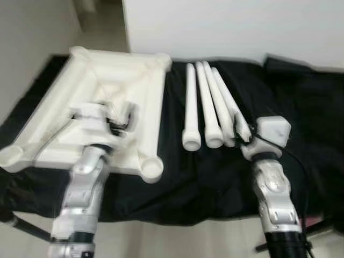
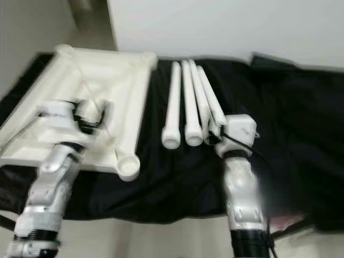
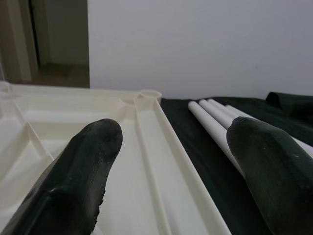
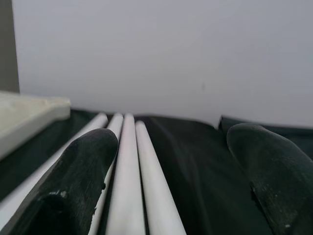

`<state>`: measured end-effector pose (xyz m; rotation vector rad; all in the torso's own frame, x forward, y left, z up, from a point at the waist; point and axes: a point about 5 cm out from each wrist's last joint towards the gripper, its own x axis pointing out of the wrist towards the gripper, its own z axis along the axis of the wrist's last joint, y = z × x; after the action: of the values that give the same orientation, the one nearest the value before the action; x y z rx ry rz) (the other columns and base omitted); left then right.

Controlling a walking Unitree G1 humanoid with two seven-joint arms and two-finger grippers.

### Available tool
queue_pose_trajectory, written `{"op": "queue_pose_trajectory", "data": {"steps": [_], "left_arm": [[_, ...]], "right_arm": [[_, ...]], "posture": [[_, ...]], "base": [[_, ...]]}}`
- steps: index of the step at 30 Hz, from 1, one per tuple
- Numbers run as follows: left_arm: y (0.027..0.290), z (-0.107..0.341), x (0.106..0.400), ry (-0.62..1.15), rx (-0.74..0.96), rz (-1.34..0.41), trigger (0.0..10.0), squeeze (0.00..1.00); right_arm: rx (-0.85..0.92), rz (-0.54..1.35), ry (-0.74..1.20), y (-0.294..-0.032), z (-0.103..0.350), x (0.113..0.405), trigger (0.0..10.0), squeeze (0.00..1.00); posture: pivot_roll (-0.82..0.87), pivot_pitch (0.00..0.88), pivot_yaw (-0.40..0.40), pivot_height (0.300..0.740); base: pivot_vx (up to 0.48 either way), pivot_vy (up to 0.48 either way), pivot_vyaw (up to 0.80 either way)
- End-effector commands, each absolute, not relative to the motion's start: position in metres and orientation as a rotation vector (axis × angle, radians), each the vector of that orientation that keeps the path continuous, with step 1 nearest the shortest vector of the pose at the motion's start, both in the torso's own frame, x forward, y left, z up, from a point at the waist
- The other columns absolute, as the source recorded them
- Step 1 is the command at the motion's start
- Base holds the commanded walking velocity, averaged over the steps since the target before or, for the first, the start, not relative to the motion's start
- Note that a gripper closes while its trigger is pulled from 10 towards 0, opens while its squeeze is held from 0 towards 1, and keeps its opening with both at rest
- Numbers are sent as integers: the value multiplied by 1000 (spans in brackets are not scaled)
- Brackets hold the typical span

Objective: Building children table

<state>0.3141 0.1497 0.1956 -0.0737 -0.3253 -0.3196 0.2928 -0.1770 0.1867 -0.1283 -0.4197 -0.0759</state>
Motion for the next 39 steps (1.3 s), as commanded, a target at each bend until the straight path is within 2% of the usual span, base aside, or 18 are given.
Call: {"op": "queue_pose_trajectory", "data": {"steps": [1, 17, 33, 39], "left_arm": [[161, 192, 313, -314, -66, -278, 10000, 0], [159, 187, 313, -288, -84, -274, 10000, 0], [160, 185, 313, -279, -77, -281, 10000, 0], [155, 184, 312, -283, -45, -301, 10000, 0]], "right_arm": [[-121, -42, -426, -167, 187, 293, 10000, 0], [-127, -34, -428, -167, 186, 295, 10000, 0], [-124, -34, -420, -165, 184, 297, 10000, 0], [-112, -50, -398, -167, 181, 297, 10000, 0]], "posture": [[-25, 76, -38, 740], [-21, 81, -38, 740], [-23, 87, -37, 740], [-27, 88, -32, 740]], "base": [[304, 0, 0], [38, 0, 0], [0, 438, 0], [0, 40, -372]]}}
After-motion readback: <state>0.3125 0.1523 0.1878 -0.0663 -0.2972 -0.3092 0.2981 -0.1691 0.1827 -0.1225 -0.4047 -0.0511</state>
